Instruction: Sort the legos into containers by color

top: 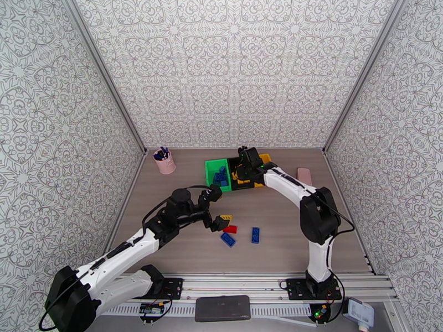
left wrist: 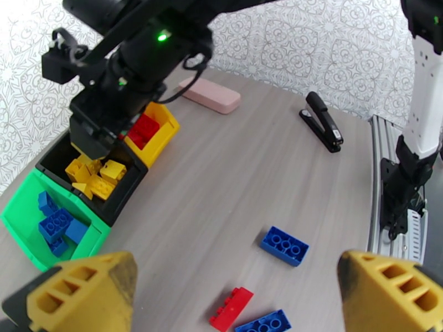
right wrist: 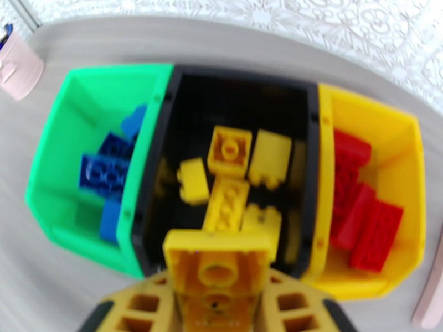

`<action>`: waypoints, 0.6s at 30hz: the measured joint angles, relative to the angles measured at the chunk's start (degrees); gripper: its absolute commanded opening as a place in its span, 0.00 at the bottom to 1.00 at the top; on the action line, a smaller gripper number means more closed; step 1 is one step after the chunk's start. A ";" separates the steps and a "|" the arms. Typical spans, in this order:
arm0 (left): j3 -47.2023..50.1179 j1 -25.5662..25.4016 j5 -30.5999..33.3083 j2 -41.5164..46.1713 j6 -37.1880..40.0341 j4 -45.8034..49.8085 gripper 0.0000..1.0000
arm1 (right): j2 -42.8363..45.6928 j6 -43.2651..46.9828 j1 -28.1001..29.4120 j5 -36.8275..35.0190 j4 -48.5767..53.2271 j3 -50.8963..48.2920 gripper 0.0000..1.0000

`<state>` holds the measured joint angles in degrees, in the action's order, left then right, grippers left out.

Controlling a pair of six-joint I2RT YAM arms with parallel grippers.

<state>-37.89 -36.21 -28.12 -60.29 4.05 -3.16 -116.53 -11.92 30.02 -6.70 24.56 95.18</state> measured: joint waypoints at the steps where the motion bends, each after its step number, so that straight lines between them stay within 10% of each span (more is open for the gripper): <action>1: 0.11 0.00 0.00 0.00 -0.07 0.00 1.00 | -1.36 0.00 -0.26 0.00 -0.31 1.20 0.27; 18: 0.28 0.00 -1.66 -0.02 0.96 0.50 1.00 | -1.01 1.70 -1.60 0.07 0.17 3.45 0.63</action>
<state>-37.60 -36.21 -29.78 -60.31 5.02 -2.66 -117.54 -10.22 28.42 -6.63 24.73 98.63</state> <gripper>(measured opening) 0.996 0.600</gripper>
